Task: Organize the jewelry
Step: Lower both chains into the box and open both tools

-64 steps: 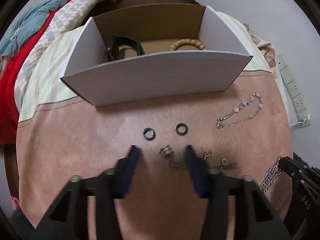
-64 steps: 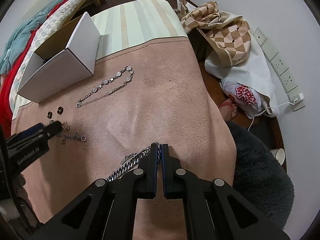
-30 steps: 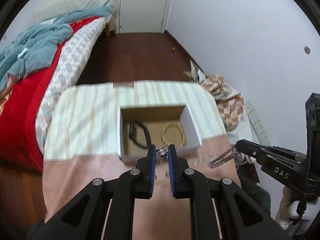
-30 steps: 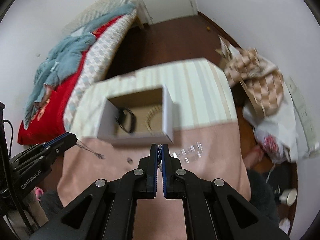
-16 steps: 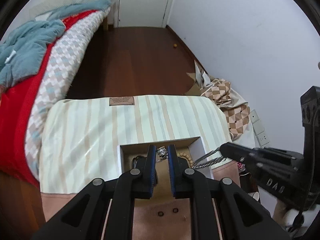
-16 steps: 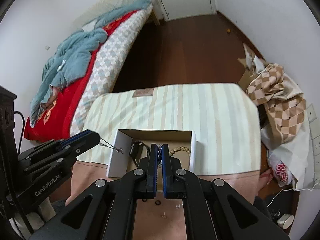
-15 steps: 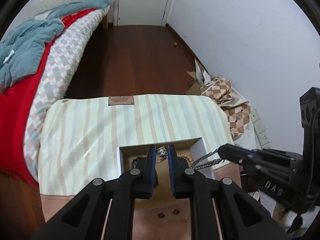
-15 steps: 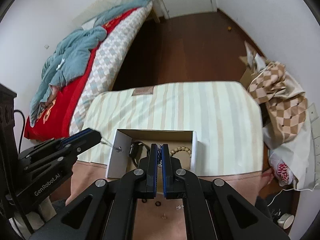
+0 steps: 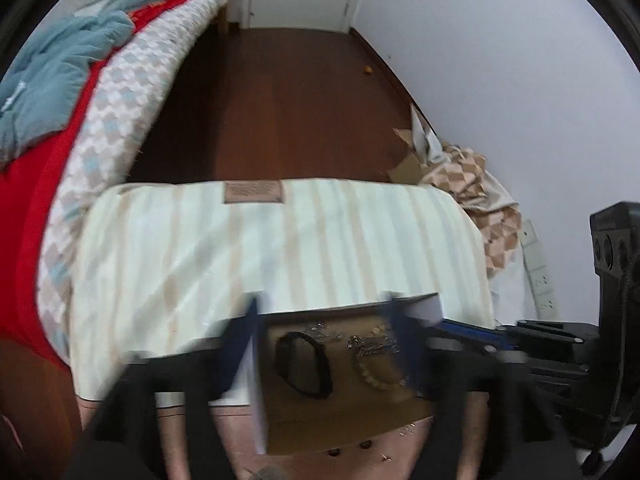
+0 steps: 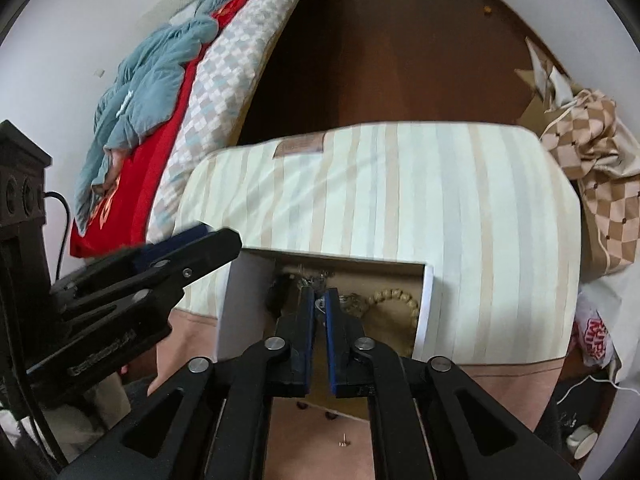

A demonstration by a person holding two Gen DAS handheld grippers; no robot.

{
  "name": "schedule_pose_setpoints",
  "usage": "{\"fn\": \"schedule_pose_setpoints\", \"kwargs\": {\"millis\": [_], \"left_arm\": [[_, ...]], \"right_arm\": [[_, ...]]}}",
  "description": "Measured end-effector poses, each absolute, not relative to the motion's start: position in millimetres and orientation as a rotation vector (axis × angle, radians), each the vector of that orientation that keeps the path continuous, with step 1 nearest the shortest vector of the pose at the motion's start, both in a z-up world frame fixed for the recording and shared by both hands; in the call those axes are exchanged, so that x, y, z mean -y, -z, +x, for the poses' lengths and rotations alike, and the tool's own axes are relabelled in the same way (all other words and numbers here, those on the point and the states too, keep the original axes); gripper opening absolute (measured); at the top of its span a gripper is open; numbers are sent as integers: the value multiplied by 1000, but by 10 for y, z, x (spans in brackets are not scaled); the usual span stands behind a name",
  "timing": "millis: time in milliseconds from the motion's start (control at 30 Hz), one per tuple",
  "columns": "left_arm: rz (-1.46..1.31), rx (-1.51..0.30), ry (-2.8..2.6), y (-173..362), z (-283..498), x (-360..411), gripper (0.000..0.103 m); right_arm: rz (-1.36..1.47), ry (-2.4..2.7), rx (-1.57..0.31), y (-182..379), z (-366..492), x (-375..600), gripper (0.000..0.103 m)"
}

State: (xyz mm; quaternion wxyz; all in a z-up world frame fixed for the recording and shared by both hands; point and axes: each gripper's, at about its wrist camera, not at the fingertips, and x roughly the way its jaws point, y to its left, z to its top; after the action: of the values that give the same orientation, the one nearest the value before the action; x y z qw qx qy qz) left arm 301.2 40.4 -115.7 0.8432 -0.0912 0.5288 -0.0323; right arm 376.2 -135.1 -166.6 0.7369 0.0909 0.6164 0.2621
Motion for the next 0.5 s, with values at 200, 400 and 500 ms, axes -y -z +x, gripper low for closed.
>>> {"fn": "schedule_pose_setpoints", "kwargs": {"millis": [200, 400, 500], "left_arm": [[-160, -1097, -12, 1101, 2808, -536, 85], [-77, -1072, -116, 1151, 2427, -538, 101], [-56, -1076, -142, 1239, 2260, -511, 101]], "right_arm": [[152, -483, -1342, 1642, 3608, 1499, 41], [-10, -348, -1271, 1569, 3259, 1543, 70], [-72, -282, -1240, 1615, 3094, 1520, 89]]}}
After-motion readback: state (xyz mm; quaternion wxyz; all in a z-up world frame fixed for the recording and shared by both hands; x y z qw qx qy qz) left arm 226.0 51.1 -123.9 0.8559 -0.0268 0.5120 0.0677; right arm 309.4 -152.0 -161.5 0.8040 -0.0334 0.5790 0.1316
